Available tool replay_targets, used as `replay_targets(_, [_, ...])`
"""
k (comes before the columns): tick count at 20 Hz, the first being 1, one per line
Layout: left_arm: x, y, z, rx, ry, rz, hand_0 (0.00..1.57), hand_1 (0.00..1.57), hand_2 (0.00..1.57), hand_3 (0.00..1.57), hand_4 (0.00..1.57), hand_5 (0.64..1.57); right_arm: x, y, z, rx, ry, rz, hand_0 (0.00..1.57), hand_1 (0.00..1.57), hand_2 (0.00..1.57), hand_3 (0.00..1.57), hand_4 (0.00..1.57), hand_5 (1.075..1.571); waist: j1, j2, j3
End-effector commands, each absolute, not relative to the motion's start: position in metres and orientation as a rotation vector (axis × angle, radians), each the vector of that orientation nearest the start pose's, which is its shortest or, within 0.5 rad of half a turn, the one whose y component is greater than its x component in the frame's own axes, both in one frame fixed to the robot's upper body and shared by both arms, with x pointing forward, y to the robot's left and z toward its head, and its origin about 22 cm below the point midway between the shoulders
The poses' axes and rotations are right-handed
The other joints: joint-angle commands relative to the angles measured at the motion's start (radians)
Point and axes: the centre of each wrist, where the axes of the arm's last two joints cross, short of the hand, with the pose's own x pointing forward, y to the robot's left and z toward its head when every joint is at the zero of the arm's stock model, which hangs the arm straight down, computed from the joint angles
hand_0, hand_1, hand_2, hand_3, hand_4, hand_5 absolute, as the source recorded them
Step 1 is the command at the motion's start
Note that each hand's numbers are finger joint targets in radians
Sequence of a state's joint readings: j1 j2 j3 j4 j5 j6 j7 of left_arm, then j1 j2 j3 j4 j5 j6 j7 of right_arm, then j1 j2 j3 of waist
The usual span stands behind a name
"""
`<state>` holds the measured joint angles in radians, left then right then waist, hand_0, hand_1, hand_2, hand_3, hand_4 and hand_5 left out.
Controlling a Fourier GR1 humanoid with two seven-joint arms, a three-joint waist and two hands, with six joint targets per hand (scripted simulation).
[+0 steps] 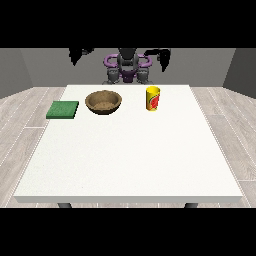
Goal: Pick the cup and pour the ball into the bowl, then pick the bowl and place it on the pad
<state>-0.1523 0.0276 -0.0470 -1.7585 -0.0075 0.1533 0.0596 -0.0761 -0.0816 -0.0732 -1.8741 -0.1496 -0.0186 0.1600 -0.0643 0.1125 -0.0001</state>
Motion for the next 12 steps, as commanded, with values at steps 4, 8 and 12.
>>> replay_targets(4, [0.283,0.232,0.030,0.093,-1.914,0.013,0.00,0.00,0.00,0.00,0.41,1.484,0.255,-0.271,0.090,0.040,-1.916,-0.042,0.00,0.00,0.00,0.00,0.68,1.547,-0.019,0.143,-0.0001])
replay_targets(8, [0.288,0.229,-0.007,0.097,-1.851,0.013,0.00,0.00,0.00,0.00,0.19,1.472,0.256,-0.301,0.084,0.060,-1.856,-0.044,0.00,0.00,0.00,0.00,0.68,1.559,-0.045,0.099,-0.0001])
replay_targets(12, [0.303,0.256,-0.020,0.095,-1.794,-0.020,0.00,0.00,0.00,0.00,0.00,1.441,0.253,-0.304,0.065,0.051,-1.806,-0.059,0.00,0.00,0.00,0.00,0.67,1.560,-0.029,0.040,0.0000])
